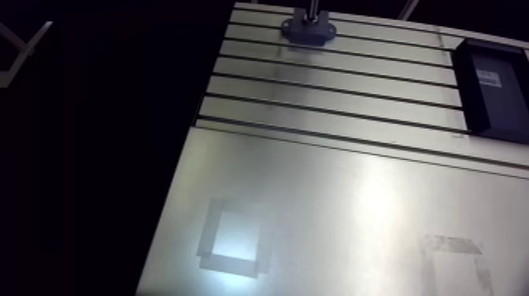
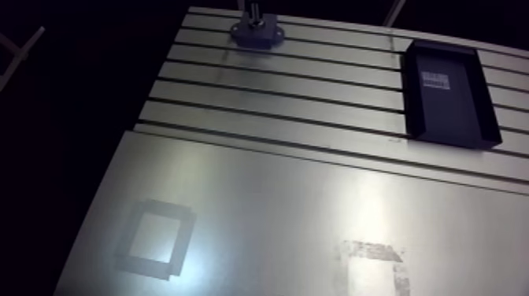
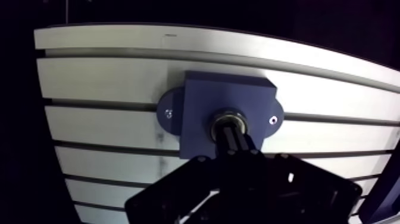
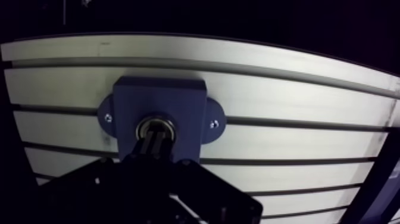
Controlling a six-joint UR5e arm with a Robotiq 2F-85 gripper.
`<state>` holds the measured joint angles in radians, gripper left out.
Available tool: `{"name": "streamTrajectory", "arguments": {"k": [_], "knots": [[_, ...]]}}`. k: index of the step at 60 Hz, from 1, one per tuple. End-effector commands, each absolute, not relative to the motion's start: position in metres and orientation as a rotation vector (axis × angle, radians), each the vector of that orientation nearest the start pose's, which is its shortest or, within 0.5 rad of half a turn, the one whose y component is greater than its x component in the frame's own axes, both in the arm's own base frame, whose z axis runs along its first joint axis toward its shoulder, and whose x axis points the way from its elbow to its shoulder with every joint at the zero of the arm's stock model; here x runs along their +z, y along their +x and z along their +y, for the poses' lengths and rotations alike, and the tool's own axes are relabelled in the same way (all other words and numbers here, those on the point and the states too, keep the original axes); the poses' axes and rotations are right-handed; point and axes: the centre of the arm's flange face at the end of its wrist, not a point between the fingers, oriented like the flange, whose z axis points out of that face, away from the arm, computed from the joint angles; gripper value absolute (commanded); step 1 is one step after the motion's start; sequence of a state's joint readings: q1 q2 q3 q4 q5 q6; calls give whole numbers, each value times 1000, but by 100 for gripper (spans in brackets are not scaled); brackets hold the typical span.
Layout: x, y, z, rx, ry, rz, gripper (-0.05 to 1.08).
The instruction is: Pick up the bearing and press it into the housing until flush.
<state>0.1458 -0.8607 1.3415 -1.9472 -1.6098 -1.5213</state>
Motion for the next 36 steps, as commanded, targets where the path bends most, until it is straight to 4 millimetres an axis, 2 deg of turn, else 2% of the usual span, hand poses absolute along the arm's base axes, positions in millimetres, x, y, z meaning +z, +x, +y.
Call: {"name": "streamTrajectory", "arguments": {"k": [1,36], "knots": [[192,-688,-232,75,-151,3035,97],[193,-689,-233,74,-163,3038,97]]}}
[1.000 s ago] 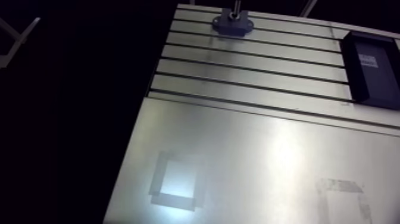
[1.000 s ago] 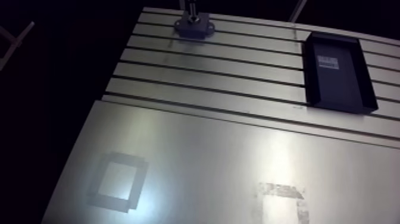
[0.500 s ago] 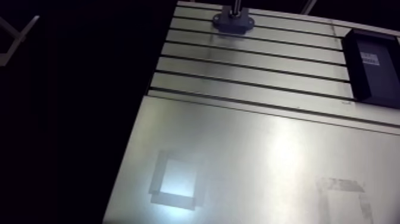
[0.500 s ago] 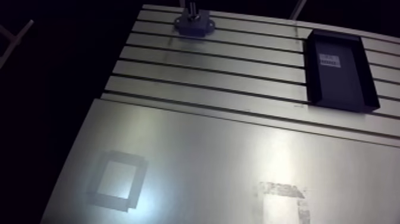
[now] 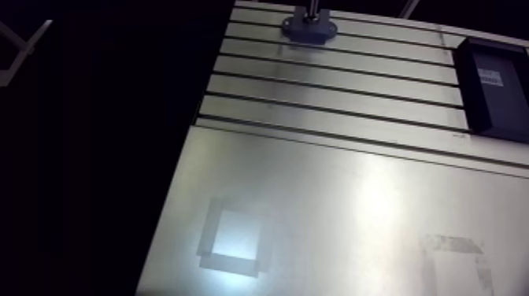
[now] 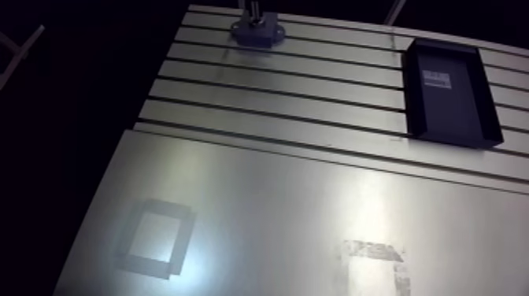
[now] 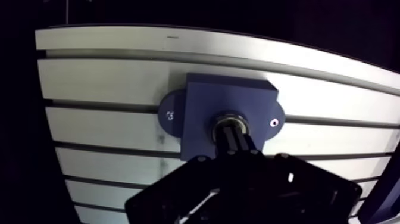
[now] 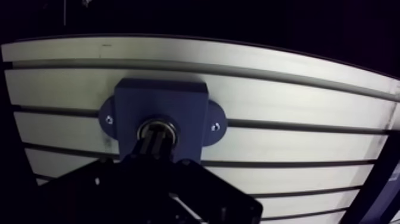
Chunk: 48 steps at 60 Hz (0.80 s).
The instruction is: Pick up the bearing and press it into the housing until flush.
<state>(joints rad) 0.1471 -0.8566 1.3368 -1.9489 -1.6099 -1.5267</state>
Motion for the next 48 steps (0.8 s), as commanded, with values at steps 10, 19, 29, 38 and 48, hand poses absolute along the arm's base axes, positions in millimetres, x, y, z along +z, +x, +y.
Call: {"name": "streamTrajectory", "arguments": {"k": [10,19,29,38,48], "knots": [[193,-688,-232,76,-161,3037,97],[192,-688,-232,76,-161,3036,97],[191,-688,-232,74,-160,3034,97],[191,-687,-232,75,-160,3033,97],[189,-687,-232,77,-160,3031,97]]}}
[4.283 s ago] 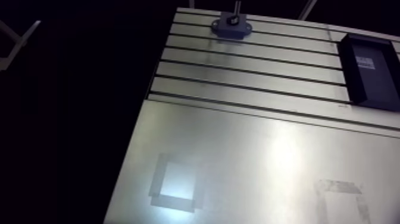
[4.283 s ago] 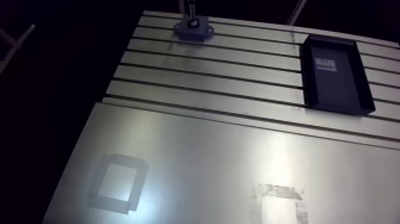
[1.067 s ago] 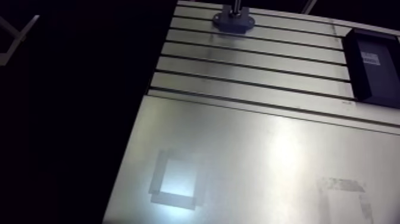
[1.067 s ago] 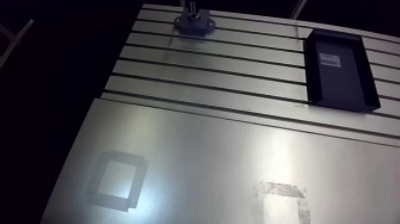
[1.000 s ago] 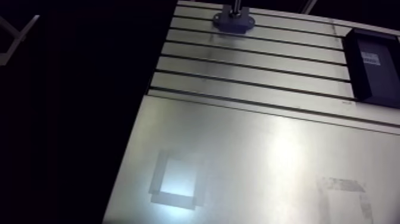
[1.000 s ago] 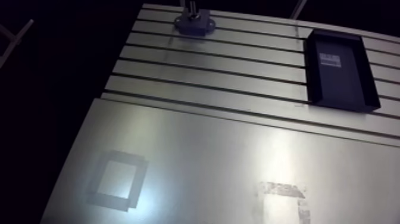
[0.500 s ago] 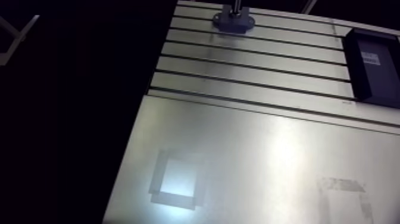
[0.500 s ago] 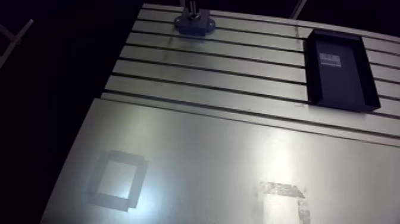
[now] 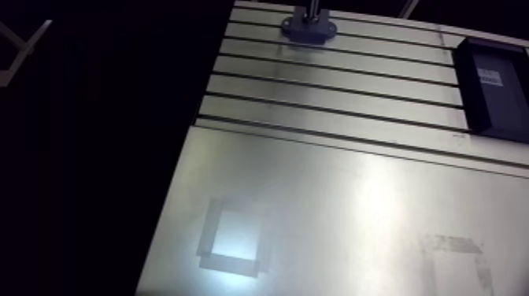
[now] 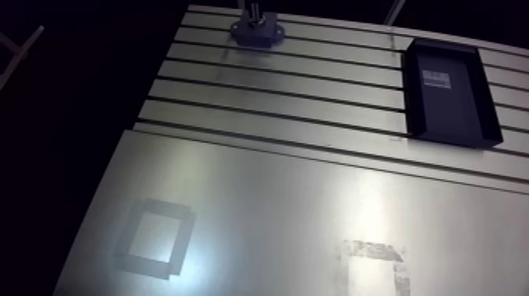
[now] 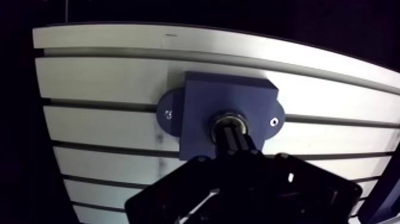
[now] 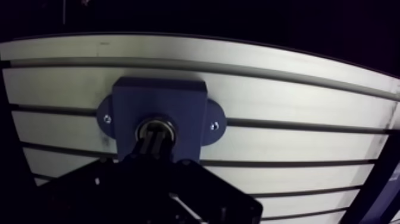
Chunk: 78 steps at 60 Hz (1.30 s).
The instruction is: Pick up the bearing and press it into the housing until flush.
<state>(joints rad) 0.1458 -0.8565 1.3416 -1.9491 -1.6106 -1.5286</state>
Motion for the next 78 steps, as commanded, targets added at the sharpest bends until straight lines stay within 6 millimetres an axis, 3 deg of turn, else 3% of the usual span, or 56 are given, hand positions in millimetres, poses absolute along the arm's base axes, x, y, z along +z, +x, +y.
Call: {"name": "streamTrajectory", "arguments": {"k": [1,78], "knots": [[189,-687,-232,77,-160,3031,97],[191,-688,-233,74,-165,3036,97]]}}
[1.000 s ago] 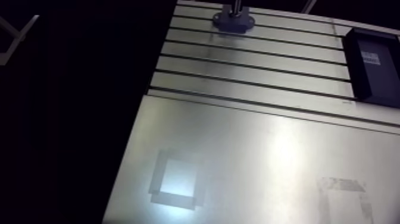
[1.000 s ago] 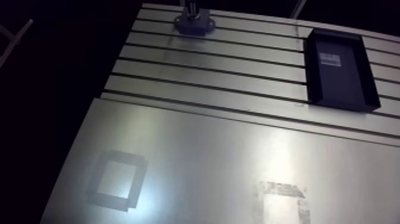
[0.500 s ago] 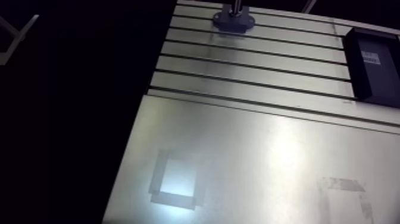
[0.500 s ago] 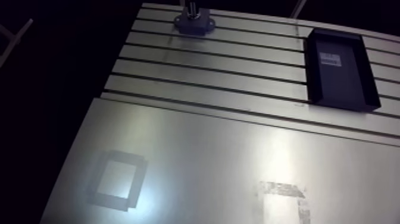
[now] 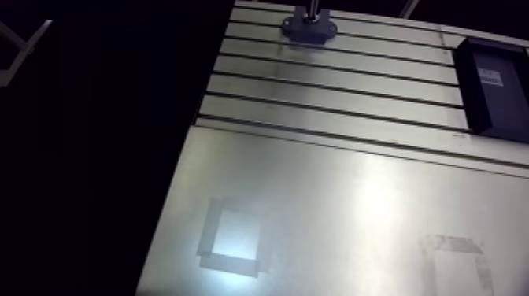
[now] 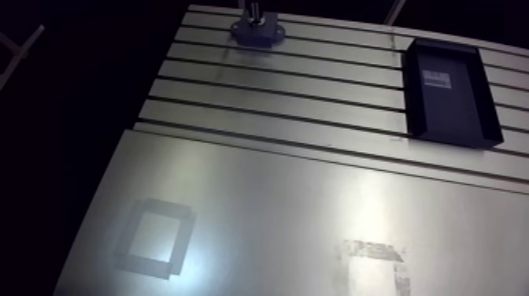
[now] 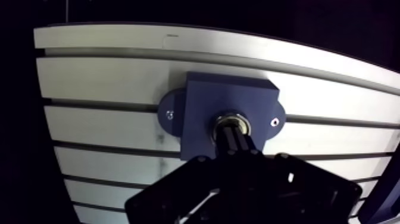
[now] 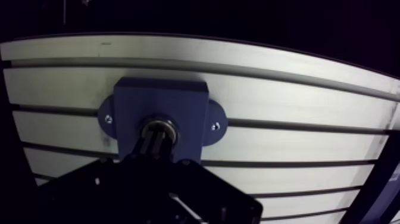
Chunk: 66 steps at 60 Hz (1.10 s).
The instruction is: Pick up the bearing and press it into the housing until flush.
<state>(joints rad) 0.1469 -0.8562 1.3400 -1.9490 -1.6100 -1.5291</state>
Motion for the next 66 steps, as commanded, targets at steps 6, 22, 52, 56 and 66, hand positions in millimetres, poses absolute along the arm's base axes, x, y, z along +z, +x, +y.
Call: {"name": "streamTrajectory", "arguments": {"k": [6,22,52,56,66], "knots": [[192,-689,-233,73,-165,3047,97],[186,-689,-233,74,-165,3040,97],[187,-688,-233,74,-163,3040,97],[187,-688,-233,76,-163,3040,97],[187,-688,-233,76,-163,3040,97]]}}
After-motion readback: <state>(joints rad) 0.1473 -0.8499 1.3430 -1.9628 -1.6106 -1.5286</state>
